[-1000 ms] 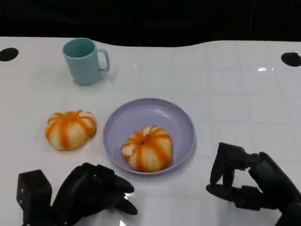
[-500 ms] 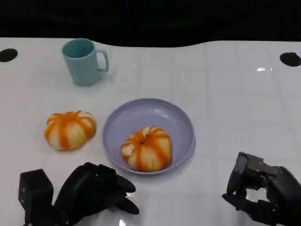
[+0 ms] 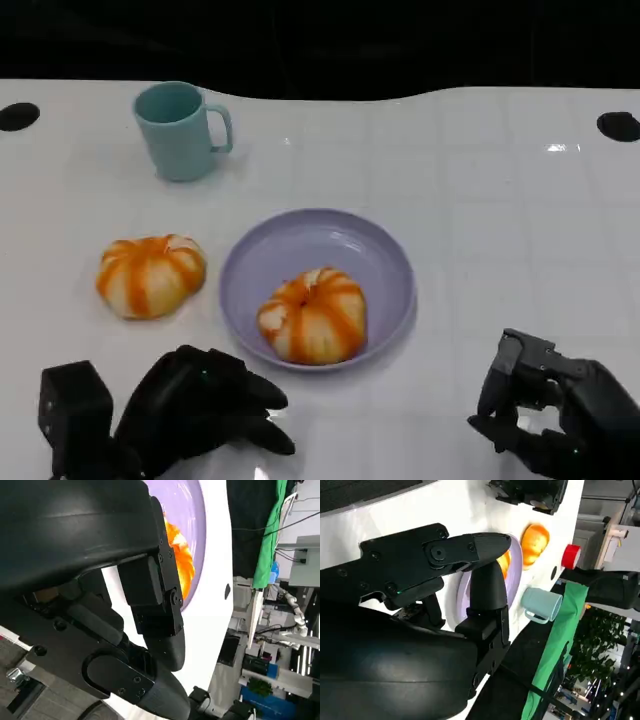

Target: Grasp the bread from the table and place it into the plate.

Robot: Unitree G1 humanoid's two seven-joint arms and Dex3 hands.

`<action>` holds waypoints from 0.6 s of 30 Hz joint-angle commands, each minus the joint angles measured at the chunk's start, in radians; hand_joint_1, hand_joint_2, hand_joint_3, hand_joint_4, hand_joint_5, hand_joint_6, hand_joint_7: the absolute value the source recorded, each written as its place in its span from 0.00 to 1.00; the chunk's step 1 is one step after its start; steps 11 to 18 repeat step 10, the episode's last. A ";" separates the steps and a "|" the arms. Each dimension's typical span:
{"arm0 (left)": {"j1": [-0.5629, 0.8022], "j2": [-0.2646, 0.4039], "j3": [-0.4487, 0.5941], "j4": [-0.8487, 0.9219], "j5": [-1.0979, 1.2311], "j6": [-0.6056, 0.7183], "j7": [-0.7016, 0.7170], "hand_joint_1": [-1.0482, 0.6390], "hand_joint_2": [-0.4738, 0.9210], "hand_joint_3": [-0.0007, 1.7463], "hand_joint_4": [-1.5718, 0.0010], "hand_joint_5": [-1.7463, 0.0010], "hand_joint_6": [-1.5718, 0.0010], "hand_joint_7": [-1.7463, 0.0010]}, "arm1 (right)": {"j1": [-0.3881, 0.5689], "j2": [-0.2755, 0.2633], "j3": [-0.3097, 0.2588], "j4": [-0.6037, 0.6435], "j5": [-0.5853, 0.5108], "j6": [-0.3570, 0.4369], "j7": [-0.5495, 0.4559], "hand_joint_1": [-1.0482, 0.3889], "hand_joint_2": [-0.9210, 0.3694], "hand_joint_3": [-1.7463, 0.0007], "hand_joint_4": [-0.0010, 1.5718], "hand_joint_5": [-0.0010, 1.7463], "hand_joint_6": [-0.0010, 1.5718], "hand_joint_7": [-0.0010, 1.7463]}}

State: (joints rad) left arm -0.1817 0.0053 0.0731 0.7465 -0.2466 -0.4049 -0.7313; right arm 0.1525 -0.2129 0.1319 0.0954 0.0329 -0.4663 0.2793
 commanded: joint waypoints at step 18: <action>-0.008 0.027 0.017 0.011 -0.013 0.011 -0.012 0.00 0.89 0.00 0.00 0.86 0.00 0.99 | -0.032 0.034 -0.015 0.094 -0.017 -0.094 0.000 0.43 0.00 0.87 0.44 1.00 0.31 1.00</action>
